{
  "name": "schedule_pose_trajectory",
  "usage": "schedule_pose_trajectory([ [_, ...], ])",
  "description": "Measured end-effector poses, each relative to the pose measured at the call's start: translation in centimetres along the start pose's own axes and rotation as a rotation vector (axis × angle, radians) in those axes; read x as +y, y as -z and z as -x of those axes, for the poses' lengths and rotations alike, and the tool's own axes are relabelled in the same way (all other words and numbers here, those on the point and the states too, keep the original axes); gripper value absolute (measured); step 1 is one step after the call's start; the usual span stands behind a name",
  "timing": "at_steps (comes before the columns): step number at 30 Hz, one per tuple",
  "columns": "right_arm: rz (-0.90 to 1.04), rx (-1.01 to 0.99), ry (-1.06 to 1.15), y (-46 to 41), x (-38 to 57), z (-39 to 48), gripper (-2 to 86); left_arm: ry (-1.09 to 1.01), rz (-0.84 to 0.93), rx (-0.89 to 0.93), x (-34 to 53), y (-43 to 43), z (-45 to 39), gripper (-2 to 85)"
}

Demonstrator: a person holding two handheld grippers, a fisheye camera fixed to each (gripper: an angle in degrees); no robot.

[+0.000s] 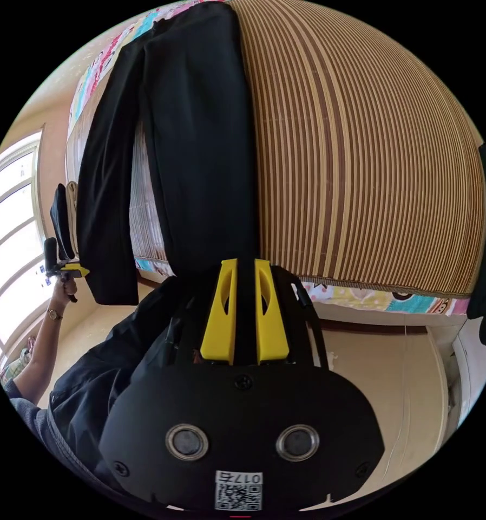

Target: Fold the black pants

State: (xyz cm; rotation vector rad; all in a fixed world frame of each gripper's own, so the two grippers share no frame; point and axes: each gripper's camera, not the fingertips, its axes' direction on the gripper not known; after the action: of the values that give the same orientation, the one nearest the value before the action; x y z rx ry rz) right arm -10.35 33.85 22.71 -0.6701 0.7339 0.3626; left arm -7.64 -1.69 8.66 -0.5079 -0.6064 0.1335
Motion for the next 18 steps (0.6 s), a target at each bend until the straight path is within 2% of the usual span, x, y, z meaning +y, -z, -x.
schedule_pose_trajectory([
  [2,0.032,-0.018,0.001,-1.5,-0.1,-0.9,7.2,0.132,0.012,-0.019,1.0,-1.7,2.7,3.9],
  [5,0.078,-0.036,0.004,-4.1,0.0,-2.2,8.7,0.135,0.028,0.202,2.9,-5.2,4.0,4.1],
  [7,0.158,-0.062,-0.014,-7.2,0.0,-3.6,9.5,0.145,0.043,0.251,4.0,-7.1,3.8,4.3],
  [11,0.19,-0.113,-0.008,-9.7,0.3,-5.0,6.9,0.139,0.043,0.228,5.5,-10.1,1.3,4.8],
  [14,0.168,-0.12,0.152,-8.5,2.1,-3.8,2.6,0.023,-0.036,0.185,5.2,-9.8,-3.8,5.2],
  [16,0.111,-0.236,0.331,-5.5,4.5,-1.4,1.9,-0.015,-0.071,0.093,4.4,-9.0,-7.6,6.8],
  [18,0.048,-0.33,0.448,-2.7,6.3,0.8,1.8,-0.061,-0.136,0.024,2.8,-7.4,-13.3,12.1],
])
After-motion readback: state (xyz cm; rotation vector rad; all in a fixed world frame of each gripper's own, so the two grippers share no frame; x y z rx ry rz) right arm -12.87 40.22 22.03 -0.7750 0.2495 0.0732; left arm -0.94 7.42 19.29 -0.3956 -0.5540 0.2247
